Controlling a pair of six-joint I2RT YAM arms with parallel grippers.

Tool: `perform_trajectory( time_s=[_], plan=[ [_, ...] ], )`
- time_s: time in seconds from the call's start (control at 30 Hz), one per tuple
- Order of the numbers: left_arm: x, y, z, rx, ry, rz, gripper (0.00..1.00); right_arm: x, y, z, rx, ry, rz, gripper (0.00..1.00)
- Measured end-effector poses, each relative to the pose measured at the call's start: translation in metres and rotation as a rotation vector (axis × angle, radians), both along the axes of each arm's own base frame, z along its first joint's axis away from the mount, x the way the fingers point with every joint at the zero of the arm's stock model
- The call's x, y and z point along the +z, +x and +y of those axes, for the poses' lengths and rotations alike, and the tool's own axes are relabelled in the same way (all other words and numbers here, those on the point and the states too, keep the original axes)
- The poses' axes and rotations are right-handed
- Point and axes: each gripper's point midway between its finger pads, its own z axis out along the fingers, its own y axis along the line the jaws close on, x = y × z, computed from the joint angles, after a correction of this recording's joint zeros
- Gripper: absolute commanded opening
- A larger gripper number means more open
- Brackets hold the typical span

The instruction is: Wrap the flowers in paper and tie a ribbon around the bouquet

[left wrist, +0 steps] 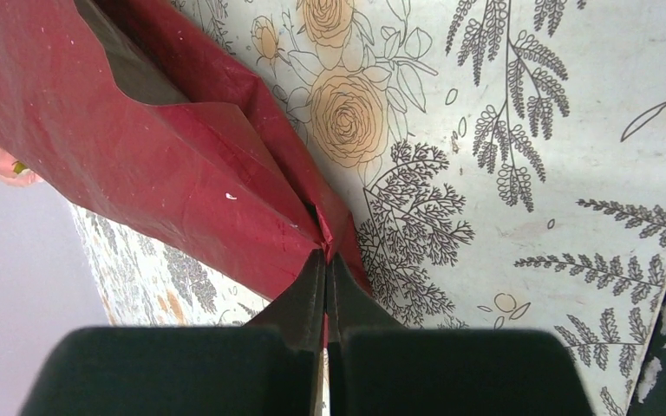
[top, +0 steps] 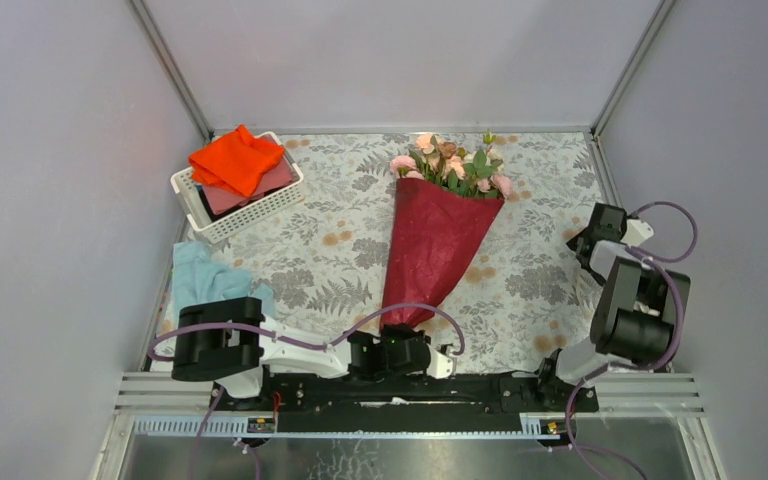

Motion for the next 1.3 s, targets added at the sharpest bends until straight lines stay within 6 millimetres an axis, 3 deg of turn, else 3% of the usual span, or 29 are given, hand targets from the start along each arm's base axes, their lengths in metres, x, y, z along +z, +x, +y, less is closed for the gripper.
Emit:
perform_trajectory(
  time_s=[0.07, 0.17, 0.2, 0.3, 0.33, 0.47, 0.6, 0.7, 0.83, 0.9, 0.97, 1.2, 1.3],
  plan=[
    [0.0, 0.0, 0.0, -0.001, 0.002, 0.002, 0.0, -0.008, 0.013, 0.003, 0.031, 0.04, 0.002, 0.76],
    [-0.001, 0.0, 0.0, 0.0, 0.006, 0.004, 0.0, -0.013, 0.028, 0.003, 0.061, 0.053, 0.001, 0.57],
    [-0.002, 0.0, 0.0, 0.001, 0.008, 0.005, 0.0, -0.013, 0.032, 0.003, 0.07, 0.057, -0.006, 0.48],
    [-0.002, -0.001, 0.0, 0.002, 0.007, 0.006, 0.0, -0.014, 0.039, 0.006, 0.094, 0.069, -0.037, 0.05],
    [-0.002, -0.001, 0.0, 0.002, 0.006, 0.007, 0.0, -0.015, 0.04, 0.008, 0.105, 0.076, -0.047, 0.0],
    [-0.002, -0.001, 0.0, 0.003, 0.006, 0.007, 0.0, -0.015, 0.047, 0.024, 0.185, 0.141, -0.083, 0.0],
    [-0.002, 0.0, 0.0, 0.004, 0.006, 0.008, 0.0, -0.006, 0.053, 0.058, 0.314, 0.207, -0.086, 0.0],
    [-0.002, 0.0, 0.0, 0.008, 0.005, 0.009, 0.0, 0.026, 0.069, 0.106, 0.488, 0.207, -0.112, 0.0],
    [-0.002, 0.004, 0.002, 0.021, 0.002, 0.014, 0.0, 0.093, 0.086, 0.188, 0.737, 0.189, -0.233, 0.0],
    [-0.003, 0.006, 0.003, 0.03, 0.001, 0.018, 0.0, 0.115, 0.077, 0.224, 0.836, 0.193, -0.266, 0.0],
    [-0.003, 0.01, 0.005, 0.042, 0.001, 0.019, 0.0, 0.124, 0.054, 0.256, 0.931, 0.226, -0.256, 0.0],
    [-0.002, 0.019, 0.011, 0.077, -0.006, 0.03, 0.0, 0.091, -0.035, 0.269, 0.986, 0.374, -0.036, 0.0],
    [-0.002, 0.022, 0.012, 0.087, -0.01, 0.034, 0.0, 0.085, -0.07, 0.29, 1.057, 0.522, 0.052, 0.0]
  ],
)
